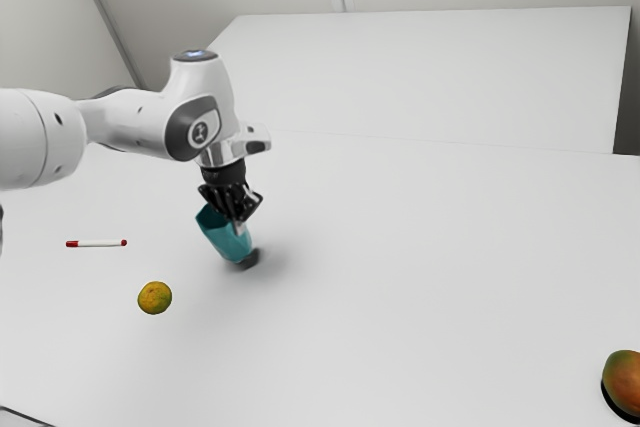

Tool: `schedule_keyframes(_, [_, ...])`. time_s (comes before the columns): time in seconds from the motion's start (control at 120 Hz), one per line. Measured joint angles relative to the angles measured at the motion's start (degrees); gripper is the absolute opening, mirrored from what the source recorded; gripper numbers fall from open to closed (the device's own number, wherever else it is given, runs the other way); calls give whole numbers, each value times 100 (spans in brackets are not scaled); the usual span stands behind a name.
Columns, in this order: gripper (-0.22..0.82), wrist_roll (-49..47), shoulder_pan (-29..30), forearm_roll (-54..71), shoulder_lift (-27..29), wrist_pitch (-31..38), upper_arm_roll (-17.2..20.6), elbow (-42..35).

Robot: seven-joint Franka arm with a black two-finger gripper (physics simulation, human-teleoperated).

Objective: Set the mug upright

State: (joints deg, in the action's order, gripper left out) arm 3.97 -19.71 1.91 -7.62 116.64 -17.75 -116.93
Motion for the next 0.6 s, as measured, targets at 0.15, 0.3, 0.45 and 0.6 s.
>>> schedule_keyframes(0.15, [-17, -197, 0, 183, -22, -260, 0, 62])
schedule_keyframes(0.3, [-17, -347, 1, 235, -72, -414, 7, 85])
schedule_keyframes(0.45, [-17, -466, 21, 198, -169, -445, 9, 89])
schedule_keyframes(0.6, [-17, -555, 58, 119, -257, -383, 9, 83])
